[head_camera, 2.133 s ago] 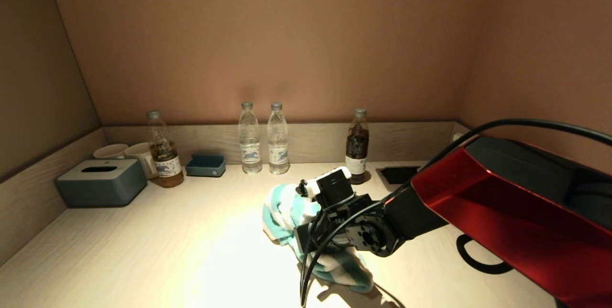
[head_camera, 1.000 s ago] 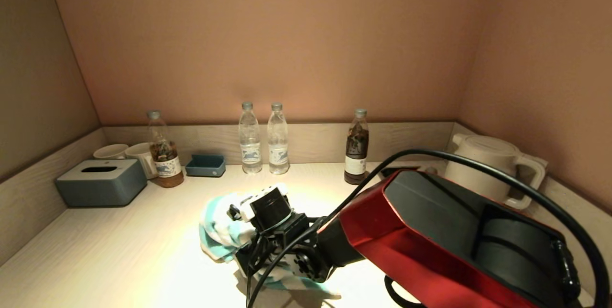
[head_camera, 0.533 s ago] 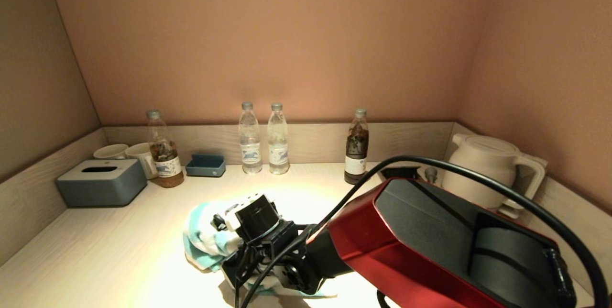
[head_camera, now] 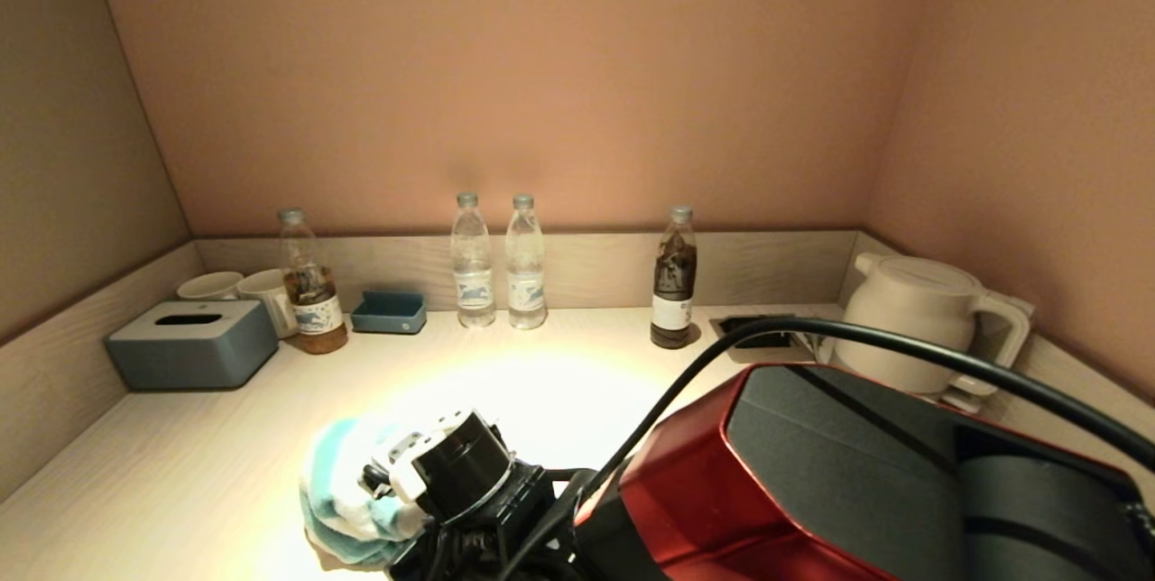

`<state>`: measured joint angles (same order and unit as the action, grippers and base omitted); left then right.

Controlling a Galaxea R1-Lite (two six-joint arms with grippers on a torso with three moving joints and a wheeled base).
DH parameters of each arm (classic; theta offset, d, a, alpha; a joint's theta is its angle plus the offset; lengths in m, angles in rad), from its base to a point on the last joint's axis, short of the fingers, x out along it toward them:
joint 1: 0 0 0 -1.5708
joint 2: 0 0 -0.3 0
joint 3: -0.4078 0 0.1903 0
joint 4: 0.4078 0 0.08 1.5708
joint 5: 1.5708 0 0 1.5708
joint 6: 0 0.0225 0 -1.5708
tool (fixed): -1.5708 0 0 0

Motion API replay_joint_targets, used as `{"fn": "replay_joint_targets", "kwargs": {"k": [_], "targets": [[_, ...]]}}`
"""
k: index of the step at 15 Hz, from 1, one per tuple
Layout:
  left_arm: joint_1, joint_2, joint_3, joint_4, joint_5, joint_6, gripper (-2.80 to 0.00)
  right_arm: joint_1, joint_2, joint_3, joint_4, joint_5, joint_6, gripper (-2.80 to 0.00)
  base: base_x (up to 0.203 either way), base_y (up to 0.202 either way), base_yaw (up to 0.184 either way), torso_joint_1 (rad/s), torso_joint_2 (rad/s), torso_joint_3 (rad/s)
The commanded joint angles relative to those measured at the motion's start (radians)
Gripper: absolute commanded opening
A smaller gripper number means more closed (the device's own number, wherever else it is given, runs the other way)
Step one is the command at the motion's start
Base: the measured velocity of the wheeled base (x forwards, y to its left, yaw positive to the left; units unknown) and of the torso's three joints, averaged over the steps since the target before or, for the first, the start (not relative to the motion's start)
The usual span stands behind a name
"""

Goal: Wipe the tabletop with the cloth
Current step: Sweep the stains on the table

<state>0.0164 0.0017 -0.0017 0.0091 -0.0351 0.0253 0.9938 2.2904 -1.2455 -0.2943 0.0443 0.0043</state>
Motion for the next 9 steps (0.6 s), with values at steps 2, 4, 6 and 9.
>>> {"fn": "replay_joint_targets", "kwargs": {"k": [2,4,6,9], "targets": [[0.0,0.0,0.0,0.0,0.0,-0.001,-2.8,0.002,-0.037,0.084,-0.075,-0.003,-0.017,-2.8,0.0,0.0,0.0,0.0,0.0,0.0],[0.0,0.0,0.0,0.0,0.0,-0.001,-2.8,-0.018,-0.042,0.137,-0.106,-0.044,-0.013,-2.8,0.0,0.0,0.0,0.0,0.0,0.0],[0.0,0.0,0.0,0.0,0.0,-0.001,-2.8,-0.043,-0.048,0.166,-0.145,-0.052,-0.01,-2.8,0.0,0.0,0.0,0.0,0.0,0.0],[0.0,0.0,0.0,0.0,0.0,-0.001,-2.8,-0.123,-0.05,0.209,-0.2,-0.052,-0.006,-2.8,0.0,0.0,0.0,0.0,0.0,0.0]]}}
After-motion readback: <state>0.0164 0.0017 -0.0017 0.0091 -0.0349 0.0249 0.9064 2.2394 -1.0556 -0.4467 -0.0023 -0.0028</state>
